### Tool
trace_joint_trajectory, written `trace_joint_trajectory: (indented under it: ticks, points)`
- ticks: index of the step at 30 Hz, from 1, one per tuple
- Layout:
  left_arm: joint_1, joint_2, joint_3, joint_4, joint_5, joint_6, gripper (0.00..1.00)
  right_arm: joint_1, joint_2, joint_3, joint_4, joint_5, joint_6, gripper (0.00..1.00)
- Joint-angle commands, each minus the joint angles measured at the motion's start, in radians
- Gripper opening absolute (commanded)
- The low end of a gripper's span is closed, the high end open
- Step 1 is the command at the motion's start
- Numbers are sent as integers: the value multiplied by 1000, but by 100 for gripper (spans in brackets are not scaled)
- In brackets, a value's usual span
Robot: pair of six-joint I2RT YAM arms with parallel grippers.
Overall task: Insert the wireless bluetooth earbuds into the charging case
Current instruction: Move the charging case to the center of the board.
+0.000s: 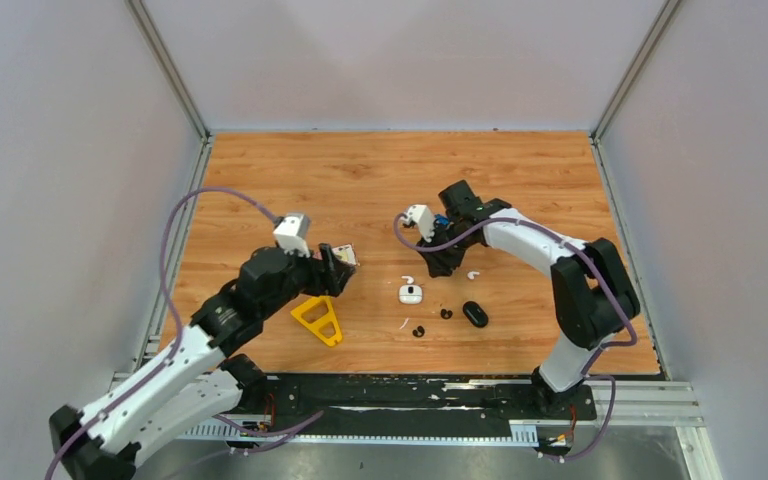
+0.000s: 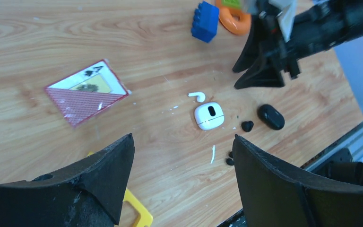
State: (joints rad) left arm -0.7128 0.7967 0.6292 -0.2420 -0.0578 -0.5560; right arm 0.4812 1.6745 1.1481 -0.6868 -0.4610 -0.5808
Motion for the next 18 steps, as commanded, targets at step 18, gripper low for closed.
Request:
trace_joint_trajectory:
  ticks: [18]
  points:
    - [-1, -307, -18, -333, -263, -11, 83, 316, 132, -13, 104, 247, -127, 48]
